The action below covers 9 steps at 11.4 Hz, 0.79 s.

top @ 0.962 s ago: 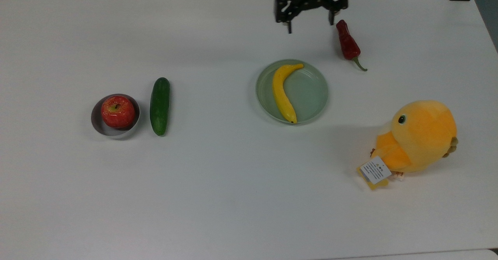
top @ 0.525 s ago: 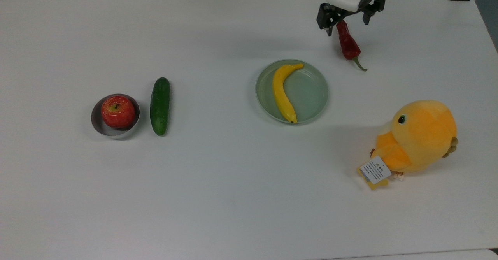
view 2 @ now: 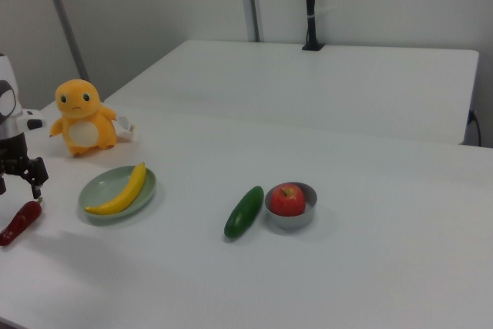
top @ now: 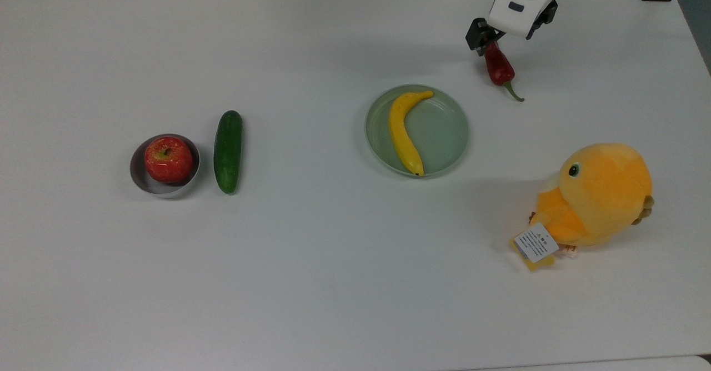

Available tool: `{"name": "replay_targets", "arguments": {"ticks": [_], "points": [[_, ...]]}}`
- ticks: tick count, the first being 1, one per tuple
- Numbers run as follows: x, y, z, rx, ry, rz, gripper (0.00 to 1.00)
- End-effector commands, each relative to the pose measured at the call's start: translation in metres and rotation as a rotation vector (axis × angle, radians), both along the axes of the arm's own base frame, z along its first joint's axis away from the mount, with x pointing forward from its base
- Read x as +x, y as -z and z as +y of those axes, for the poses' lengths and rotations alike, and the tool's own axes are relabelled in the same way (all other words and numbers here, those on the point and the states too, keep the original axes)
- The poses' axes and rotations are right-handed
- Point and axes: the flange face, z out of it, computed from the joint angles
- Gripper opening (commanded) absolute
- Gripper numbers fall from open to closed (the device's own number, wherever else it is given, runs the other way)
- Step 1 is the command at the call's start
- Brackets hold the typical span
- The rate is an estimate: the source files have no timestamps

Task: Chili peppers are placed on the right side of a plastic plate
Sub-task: 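Lower the gripper onto the red chili pepper and close on it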

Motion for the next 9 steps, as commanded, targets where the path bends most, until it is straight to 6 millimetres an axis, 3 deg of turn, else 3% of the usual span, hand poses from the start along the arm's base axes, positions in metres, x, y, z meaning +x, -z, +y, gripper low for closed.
{"name": "replay_targets", "arguments": {"ticks": [1, 3, 7, 8, 9], "points": [[-0.008, 0.019, 0.006, -0.029, -0.020, -0.002, 1.00], [-0.009, 0.042, 0.010, -0.046, -0.034, 0.012, 1.00], [-0.014, 0.058, 0.017, -0.047, -0.049, 0.014, 1.00], [-0.016, 0.060, 0.019, -0.045, -0.055, 0.009, 0.94], [-0.018, 0.063, 0.019, -0.060, -0.067, 0.001, 0.61]]}}
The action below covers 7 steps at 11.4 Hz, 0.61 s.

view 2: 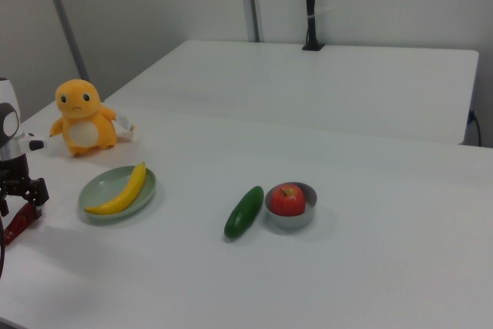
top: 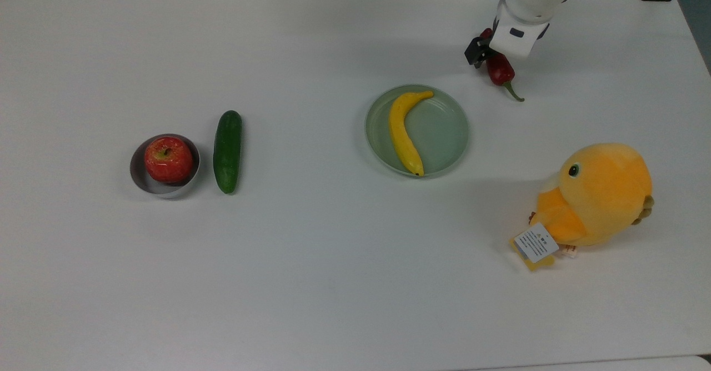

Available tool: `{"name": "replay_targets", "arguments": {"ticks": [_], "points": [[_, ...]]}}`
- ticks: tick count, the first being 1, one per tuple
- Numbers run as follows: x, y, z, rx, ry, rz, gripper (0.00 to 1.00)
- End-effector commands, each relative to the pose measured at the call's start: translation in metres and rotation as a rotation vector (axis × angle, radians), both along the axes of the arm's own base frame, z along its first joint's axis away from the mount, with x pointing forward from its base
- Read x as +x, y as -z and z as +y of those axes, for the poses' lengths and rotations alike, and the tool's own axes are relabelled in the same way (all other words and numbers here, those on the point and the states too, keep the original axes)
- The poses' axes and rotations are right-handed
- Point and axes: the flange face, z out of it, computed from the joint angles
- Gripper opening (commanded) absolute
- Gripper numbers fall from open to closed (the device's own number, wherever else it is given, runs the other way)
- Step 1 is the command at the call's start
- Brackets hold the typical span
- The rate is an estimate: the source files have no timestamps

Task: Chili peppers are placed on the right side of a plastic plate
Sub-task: 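Lower the gripper onto the red chili pepper and close on it, then lift the chili pepper and carry it toward the green plate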

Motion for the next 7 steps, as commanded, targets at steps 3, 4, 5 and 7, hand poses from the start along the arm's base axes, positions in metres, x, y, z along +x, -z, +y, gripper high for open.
{"name": "replay_targets", "arguments": {"ticks": [3, 4, 5, 7], "points": [[-0.0050, 0.0074, 0.0036, 0.005, 0.001, -0.066, 0.02], [-0.0048, 0.0073, 0.0037, 0.006, -0.001, -0.068, 0.00], [-0.0033, 0.0071, 0.0025, 0.007, 0.002, -0.071, 0.00], [0.0004, 0.0003, 0.0027, 0.017, 0.005, -0.083, 0.00]]}}
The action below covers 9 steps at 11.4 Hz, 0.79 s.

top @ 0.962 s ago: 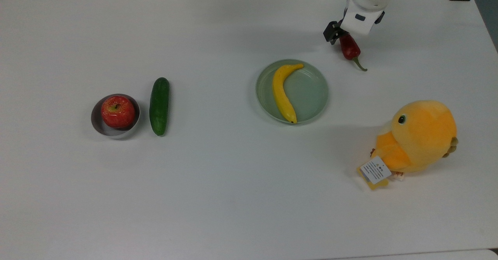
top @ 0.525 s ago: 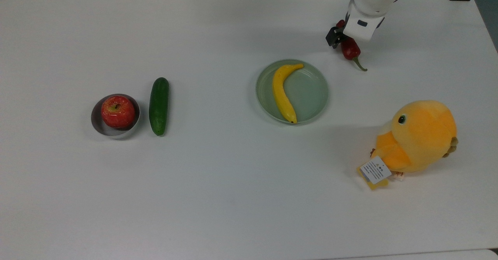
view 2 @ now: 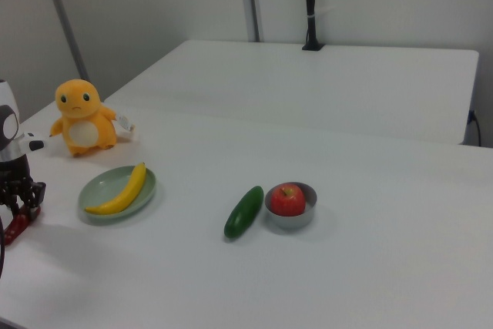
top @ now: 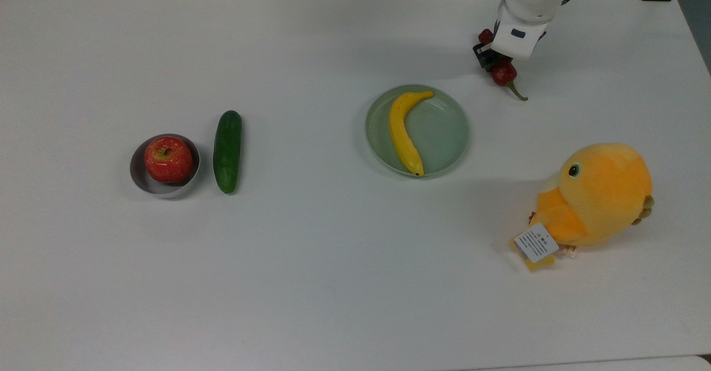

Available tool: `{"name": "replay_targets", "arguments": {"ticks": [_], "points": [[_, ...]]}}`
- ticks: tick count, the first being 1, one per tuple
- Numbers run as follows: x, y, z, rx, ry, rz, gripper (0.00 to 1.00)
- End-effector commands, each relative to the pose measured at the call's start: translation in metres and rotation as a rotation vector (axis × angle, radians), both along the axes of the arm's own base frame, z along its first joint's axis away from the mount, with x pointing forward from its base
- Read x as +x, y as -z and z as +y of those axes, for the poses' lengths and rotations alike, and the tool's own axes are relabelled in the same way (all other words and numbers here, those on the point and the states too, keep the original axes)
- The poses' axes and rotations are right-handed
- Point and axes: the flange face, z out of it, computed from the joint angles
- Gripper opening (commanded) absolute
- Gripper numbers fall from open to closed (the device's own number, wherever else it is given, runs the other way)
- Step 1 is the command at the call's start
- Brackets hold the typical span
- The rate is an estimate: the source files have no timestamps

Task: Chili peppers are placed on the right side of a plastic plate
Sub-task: 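Lift the chili pepper and carry it toward the green plate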

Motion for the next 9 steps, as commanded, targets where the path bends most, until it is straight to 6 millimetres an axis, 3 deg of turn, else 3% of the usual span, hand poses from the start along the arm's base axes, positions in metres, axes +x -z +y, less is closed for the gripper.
{"name": "replay_targets", "arguments": {"ticks": [1, 2, 5, 9], "points": [[0.002, -0.011, -0.001, 0.011, 0.021, -0.047, 0.00], [0.014, -0.028, 0.000, 0.034, 0.033, -0.074, 0.00], [0.052, -0.064, -0.030, 0.062, 0.101, -0.136, 0.00], [0.117, -0.080, -0.121, 0.023, 0.227, -0.215, 0.00]]}}
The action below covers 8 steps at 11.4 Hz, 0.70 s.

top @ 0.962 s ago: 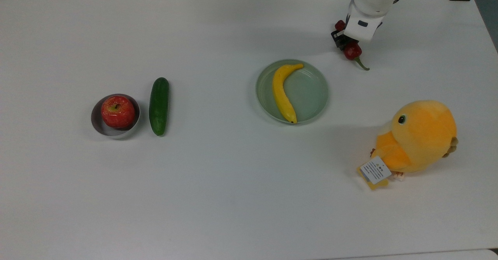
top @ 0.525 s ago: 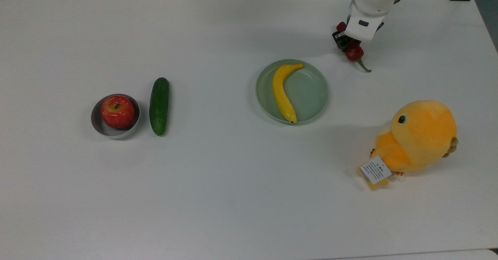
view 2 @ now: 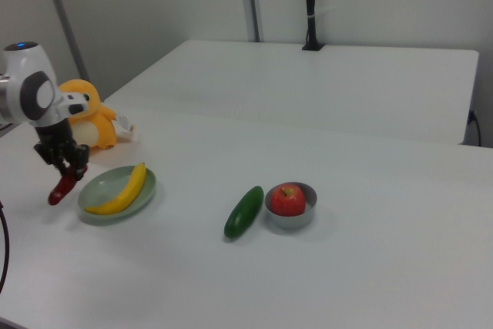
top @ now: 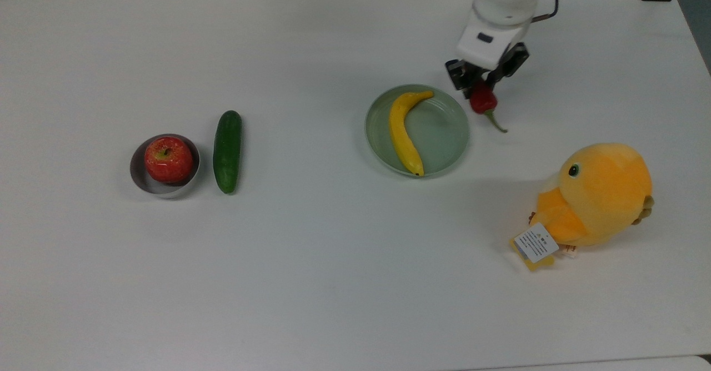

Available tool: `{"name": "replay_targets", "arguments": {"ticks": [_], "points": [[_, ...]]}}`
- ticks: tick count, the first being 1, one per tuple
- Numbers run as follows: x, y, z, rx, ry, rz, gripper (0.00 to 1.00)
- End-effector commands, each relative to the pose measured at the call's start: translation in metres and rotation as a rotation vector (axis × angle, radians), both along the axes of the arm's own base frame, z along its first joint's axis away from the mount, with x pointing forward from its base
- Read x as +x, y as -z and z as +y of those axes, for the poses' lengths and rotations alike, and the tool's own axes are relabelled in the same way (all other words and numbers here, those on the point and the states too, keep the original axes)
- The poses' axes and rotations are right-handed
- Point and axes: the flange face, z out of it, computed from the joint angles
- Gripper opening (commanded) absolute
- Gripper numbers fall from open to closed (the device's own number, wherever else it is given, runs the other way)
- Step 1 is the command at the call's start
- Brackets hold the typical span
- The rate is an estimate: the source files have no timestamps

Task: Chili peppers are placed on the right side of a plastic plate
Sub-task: 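Lift the chili pepper and carry it toward the green plate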

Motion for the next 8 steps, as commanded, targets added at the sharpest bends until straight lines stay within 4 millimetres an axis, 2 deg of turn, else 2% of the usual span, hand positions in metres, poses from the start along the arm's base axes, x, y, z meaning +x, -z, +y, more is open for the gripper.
{"name": "replay_targets", "arguments": {"ticks": [1, 2, 5, 6, 8], "points": [[0.043, -0.018, -0.069, -0.008, 0.108, -0.055, 0.00], [0.059, -0.027, -0.095, -0.012, 0.128, -0.078, 0.00], [0.082, -0.027, -0.149, -0.027, 0.172, -0.124, 0.01], [0.088, -0.019, -0.166, -0.034, 0.183, -0.115, 0.01], [0.088, -0.006, -0.179, -0.059, 0.144, -0.093, 0.01]]}}
